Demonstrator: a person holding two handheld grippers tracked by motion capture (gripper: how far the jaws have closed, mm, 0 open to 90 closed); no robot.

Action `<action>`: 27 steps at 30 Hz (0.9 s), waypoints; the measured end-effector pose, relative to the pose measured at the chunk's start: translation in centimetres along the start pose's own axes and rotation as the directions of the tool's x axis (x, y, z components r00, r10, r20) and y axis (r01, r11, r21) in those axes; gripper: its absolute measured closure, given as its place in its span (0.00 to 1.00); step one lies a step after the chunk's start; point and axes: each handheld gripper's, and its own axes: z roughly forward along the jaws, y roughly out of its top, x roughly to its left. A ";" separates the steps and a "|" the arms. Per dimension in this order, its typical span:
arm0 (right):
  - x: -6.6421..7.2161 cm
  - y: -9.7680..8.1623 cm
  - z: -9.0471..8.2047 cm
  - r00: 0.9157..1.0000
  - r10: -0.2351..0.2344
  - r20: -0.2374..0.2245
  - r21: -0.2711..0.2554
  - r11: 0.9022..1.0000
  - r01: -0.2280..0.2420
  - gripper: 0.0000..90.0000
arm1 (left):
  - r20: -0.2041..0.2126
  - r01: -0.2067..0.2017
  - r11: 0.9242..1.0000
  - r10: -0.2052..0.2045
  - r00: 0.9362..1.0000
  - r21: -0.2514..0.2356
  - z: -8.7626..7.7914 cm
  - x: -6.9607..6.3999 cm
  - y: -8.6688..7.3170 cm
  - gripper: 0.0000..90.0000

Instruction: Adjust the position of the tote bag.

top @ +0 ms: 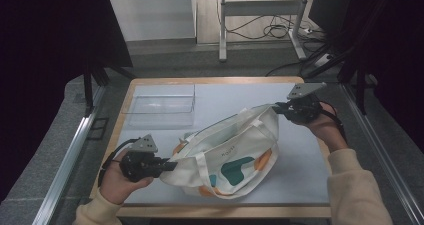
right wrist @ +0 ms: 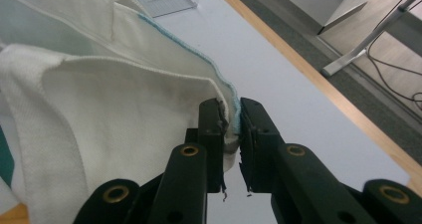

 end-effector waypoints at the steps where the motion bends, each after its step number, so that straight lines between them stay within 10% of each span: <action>1: 0.0 0.2 -0.7 1.000 -0.001 0.007 -0.010 1.000 0.001 0.89 | -0.008 -0.008 1.000 0.008 1.000 -0.015 -0.5 0.4 0.5 0.93; 18: 0.8 -0.4 -3.5 0.997 0.028 0.073 -0.065 0.998 -0.023 0.89 | -0.064 -0.002 0.998 -0.002 0.998 -0.060 -1.1 6.3 4.0 0.93; 27: 1.4 -1.0 -4.3 0.994 0.044 0.100 -0.105 0.994 -0.034 0.89 | -0.089 -0.013 0.997 0.007 0.996 -0.072 -1.4 7.2 5.4 0.94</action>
